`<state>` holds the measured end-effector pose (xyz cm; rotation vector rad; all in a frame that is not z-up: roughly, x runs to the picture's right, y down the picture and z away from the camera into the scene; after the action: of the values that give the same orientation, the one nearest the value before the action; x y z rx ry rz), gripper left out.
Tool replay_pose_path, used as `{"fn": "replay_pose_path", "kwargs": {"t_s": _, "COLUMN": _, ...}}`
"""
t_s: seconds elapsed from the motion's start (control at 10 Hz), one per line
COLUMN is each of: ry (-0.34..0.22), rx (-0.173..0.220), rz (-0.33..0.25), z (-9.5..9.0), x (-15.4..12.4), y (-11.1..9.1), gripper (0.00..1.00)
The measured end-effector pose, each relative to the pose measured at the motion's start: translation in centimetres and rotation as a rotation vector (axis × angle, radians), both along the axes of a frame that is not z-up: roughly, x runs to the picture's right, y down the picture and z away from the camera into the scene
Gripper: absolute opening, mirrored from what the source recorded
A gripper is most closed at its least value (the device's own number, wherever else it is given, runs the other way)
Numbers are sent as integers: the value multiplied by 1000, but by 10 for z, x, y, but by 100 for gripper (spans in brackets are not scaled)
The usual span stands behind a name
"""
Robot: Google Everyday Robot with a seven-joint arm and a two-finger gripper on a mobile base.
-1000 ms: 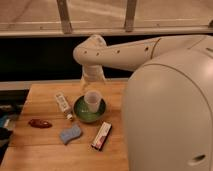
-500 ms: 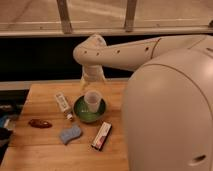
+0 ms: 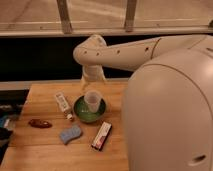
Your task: Place the eraser in the ceramic cup
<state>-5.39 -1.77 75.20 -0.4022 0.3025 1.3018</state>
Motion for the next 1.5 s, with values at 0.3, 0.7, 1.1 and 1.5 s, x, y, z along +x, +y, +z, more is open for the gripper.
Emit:
{"fn": "replay_pose_path", "kwargs": {"t_s": 0.3, "ry": 156, "rx": 1, "rz": 108, "z": 5, "x": 37, "y": 18, "gripper": 68}}
{"fn": "replay_pose_path", "kwargs": {"t_s": 0.7, "ry": 279, "rx": -27, "rz": 228, "z": 10, "x": 88, "y": 51, "gripper": 68}}
{"fn": "replay_pose_path", "kwargs": {"t_s": 1.1, "ry": 262, "rx": -48, "rz": 243, "z": 14, "x": 88, "y": 61, "gripper": 68}}
{"fn": "replay_pose_path", "kwargs": {"t_s": 1.5, "ry": 265, "rx": -97, "rz": 269, "z": 22, "x": 96, "y": 76, "gripper": 68}}
